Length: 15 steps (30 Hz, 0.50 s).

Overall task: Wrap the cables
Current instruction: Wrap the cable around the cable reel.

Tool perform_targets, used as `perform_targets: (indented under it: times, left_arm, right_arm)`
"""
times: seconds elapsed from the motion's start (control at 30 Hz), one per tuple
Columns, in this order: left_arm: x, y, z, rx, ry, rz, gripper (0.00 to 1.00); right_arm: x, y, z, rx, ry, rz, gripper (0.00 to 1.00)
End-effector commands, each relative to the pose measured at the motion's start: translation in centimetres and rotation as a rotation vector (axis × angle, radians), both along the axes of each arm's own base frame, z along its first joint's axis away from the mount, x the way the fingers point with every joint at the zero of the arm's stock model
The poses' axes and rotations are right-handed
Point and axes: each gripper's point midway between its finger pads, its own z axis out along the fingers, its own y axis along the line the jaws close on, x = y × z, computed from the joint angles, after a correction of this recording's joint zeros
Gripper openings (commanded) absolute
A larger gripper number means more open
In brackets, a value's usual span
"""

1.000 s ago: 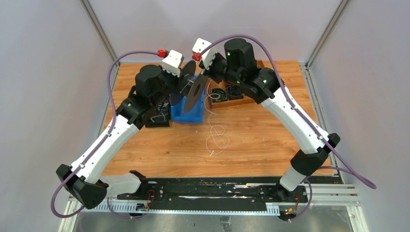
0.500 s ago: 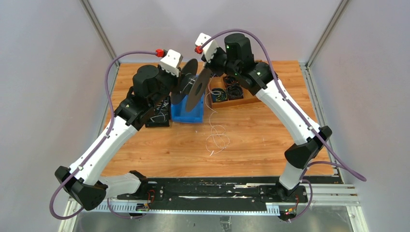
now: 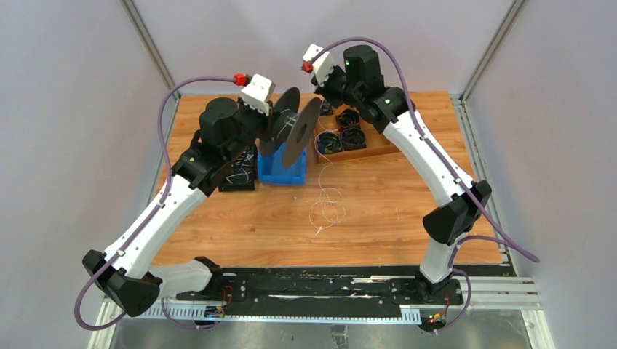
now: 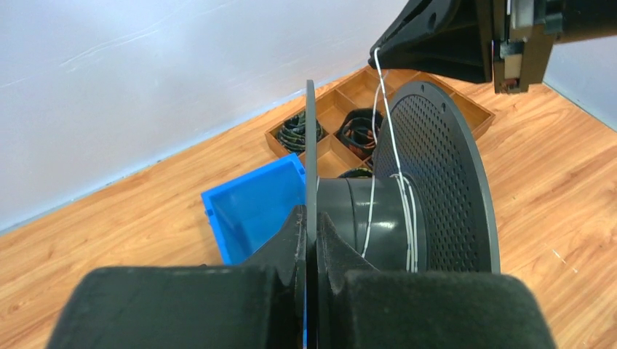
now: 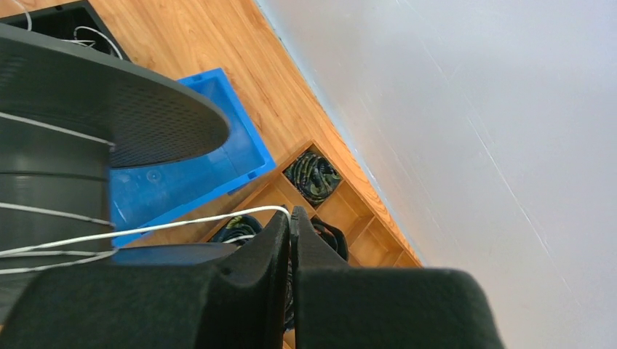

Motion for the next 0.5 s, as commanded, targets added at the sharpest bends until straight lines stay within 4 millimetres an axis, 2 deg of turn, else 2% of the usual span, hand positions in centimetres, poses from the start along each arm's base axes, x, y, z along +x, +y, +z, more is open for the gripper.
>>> perform_targets:
  times: [0.0,0.2,0.47]
  left_arm:
    - [-1.8,-0.2,1.0,-0.020,-0.011,-0.057,0.00]
    - [-2.1,-0.5,1.0,-0.027,-0.011,-0.079,0.00]
    - [-2.2,-0.6,1.5,-0.053,-0.006,-0.093,0.00]
  right_arm:
    - [4.0,-3.7,2.3,0.069,-0.085,-0.130,0.01]
    - [4.7,-4.4,0.7,0.157,0.004,-0.097,0.01]
    - [4.1,-4.4,-3.1,0.235,0.169,-0.021,0.01]
